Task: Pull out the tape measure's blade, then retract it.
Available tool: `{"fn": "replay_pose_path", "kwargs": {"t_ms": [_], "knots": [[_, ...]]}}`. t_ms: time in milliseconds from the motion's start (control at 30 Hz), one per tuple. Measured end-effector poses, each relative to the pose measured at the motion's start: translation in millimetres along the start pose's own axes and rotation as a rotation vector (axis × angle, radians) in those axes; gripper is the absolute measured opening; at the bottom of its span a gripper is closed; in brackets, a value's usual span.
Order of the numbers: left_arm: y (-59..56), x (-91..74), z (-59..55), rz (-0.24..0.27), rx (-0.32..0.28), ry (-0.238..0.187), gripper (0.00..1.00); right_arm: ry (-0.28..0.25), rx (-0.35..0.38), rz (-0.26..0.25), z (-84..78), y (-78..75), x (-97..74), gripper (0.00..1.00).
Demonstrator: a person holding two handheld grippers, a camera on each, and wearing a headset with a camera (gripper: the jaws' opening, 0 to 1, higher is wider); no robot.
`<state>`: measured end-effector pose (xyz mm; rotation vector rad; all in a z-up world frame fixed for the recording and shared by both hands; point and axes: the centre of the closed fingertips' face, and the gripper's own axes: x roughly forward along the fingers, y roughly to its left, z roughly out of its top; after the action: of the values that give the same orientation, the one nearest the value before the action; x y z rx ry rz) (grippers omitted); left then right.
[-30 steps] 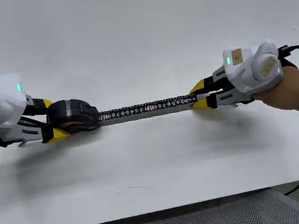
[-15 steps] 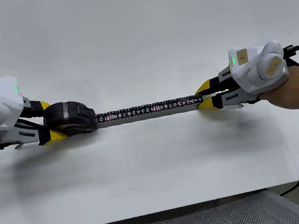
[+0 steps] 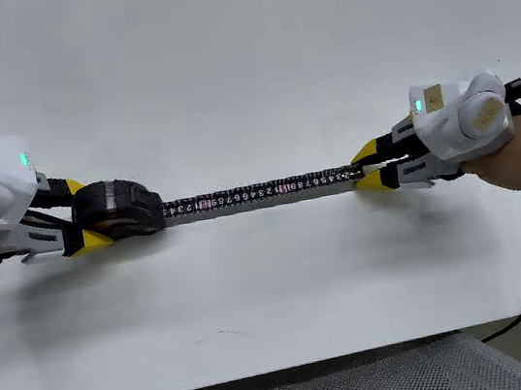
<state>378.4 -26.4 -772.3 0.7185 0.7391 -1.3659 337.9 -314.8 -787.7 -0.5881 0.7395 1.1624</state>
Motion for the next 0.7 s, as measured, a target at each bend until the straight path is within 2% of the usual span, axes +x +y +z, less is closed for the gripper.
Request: {"fn": "replay_pose_path", "kwargs": {"t_ms": [300, 367, 533, 700], "knots": [[0.6, 0.8, 1.9, 0.019, -0.008, 0.001, 0.27, 0.012, -0.013, 0.007, 0.7, 1.1, 1.3, 0.09], [0.6, 0.7, 2.3, 0.023, -0.028, -0.006, 0.27, 0.019, -0.010, 0.013, 0.7, 1.7, 1.9, 0.09], [1.0, 0.5, 2.7, 0.030, -0.038, -0.011, 0.27, 0.033, -0.009, 0.016, 0.6, 0.5, 3.1, 0.10], [1.1, 0.1, 2.6, 0.040, -0.033, -0.005, 0.27, 0.046, -0.004, 0.012, 0.5, -0.1, 3.9, 0.10]]}}
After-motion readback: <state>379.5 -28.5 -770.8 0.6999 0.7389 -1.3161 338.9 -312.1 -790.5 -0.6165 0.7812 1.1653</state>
